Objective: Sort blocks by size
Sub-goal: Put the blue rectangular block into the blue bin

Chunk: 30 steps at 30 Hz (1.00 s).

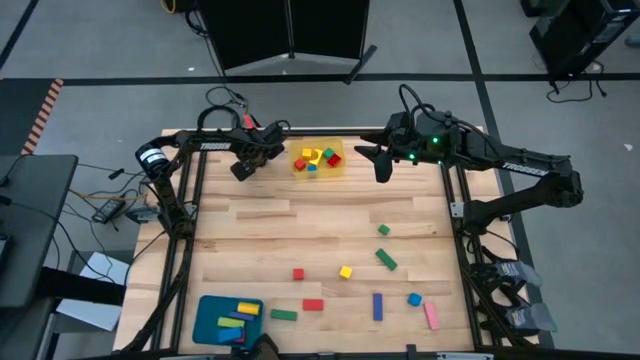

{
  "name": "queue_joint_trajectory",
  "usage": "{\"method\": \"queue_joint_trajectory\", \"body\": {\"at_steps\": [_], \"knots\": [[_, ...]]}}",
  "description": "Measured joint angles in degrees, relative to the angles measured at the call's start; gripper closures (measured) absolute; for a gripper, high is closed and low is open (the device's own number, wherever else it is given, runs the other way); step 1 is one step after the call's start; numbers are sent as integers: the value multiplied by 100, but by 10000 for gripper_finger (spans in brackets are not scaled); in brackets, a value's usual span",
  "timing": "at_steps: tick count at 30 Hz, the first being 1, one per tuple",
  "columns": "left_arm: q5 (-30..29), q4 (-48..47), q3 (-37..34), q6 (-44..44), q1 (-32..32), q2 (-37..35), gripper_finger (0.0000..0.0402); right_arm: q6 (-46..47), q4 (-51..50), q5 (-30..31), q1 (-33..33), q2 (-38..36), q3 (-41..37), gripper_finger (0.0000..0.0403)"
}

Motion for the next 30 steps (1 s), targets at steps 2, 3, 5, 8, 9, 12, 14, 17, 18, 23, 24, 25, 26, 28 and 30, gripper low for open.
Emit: {"method": "queue_joint_trajectory", "body": {"at_steps": [2,3,5,8,9,12,14,17,18,23,24,25,26,28,30], "knots": [[11,-8,-1,0,2,0,114,4,2,2,0,0,0,194],[17,-14,-1,2,2,3,119,4,2,0,0,0,0,194],[33,-28,-1,2,2,4,133,4,2,1,0,0,0,194],[116,-82,-1,21,6,20,157,4,1,0,0,0,0,194],[150,-98,0,22,7,63,165,4,0,0,0,0,0,194],[264,-137,3,37,13,109,184,6,0,2,6,0,0,194],[259,-137,3,47,9,118,191,7,2,2,17,0,0,194],[261,-141,1,48,9,120,194,7,0,1,17,0,0,194],[261,-141,1,70,9,122,195,7,0,2,17,0,0,194],[261,-146,1,167,11,125,195,7,0,2,17,0,0,194],[261,-147,1,173,13,127,195,7,0,2,17,0,0,194],[263,-147,1,209,15,127,195,7,2,2,17,0,0,194],[265,-145,1,293,22,127,195,7,1,2,17,0,0,194],[266,-147,1,496,31,129,195,7,1,2,17,0,0,194],[253,-152,1,675,30,129,195,7,1,2,17,0,0,194]]}}
